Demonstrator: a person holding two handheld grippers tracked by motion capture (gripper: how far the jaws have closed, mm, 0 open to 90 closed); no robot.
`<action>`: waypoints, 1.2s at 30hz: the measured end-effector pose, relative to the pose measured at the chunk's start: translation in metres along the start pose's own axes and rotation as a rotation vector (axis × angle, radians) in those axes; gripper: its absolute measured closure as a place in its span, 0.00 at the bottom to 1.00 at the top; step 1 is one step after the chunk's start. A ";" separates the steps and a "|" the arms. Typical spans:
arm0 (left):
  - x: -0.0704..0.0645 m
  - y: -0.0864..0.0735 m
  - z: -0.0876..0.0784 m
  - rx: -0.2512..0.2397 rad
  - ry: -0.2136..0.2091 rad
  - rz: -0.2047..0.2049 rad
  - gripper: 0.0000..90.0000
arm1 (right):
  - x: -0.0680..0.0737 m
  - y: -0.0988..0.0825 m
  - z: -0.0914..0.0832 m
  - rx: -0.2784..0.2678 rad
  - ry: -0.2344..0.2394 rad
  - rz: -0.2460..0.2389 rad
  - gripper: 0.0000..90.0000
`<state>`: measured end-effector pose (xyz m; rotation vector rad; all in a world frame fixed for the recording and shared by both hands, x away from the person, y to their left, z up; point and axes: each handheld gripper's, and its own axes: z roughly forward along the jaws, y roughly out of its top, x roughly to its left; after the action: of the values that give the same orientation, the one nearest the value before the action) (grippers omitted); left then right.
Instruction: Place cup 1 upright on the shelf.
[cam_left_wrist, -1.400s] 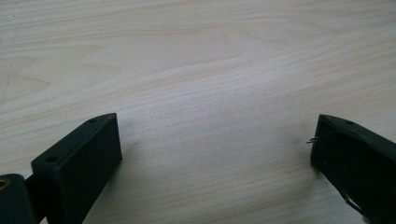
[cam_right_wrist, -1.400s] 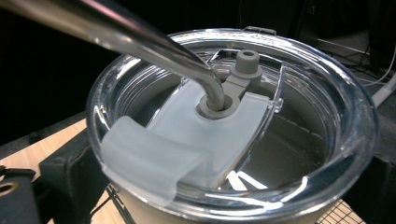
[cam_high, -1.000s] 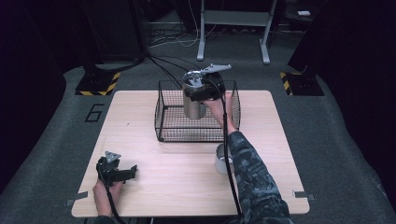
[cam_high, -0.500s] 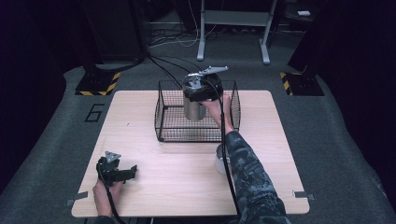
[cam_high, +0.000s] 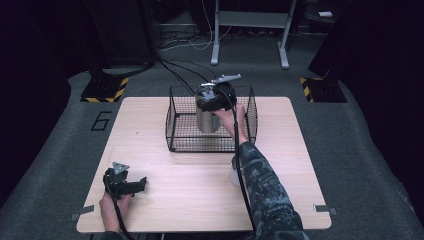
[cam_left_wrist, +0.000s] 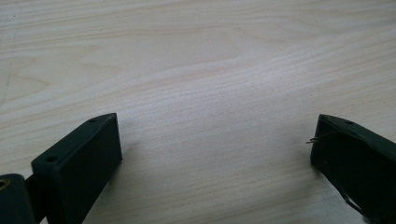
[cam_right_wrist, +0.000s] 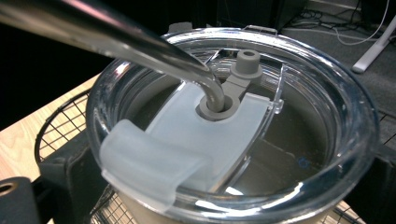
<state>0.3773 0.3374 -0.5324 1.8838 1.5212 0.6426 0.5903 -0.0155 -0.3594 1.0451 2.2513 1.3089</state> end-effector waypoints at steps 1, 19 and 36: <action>0.000 0.000 0.000 0.000 0.000 0.000 0.02 | 0.000 -0.002 0.001 0.003 0.000 -0.002 0.04; 0.000 0.000 0.000 -0.003 0.004 0.006 0.02 | 0.011 -0.017 0.019 0.098 0.019 0.004 0.04; 0.000 0.000 0.000 -0.005 0.006 0.009 0.02 | 0.009 -0.021 0.024 0.126 0.014 0.001 0.04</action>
<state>0.3777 0.3379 -0.5326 1.8876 1.5139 0.6564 0.5898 -0.0003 -0.3892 1.0823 2.3706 1.1915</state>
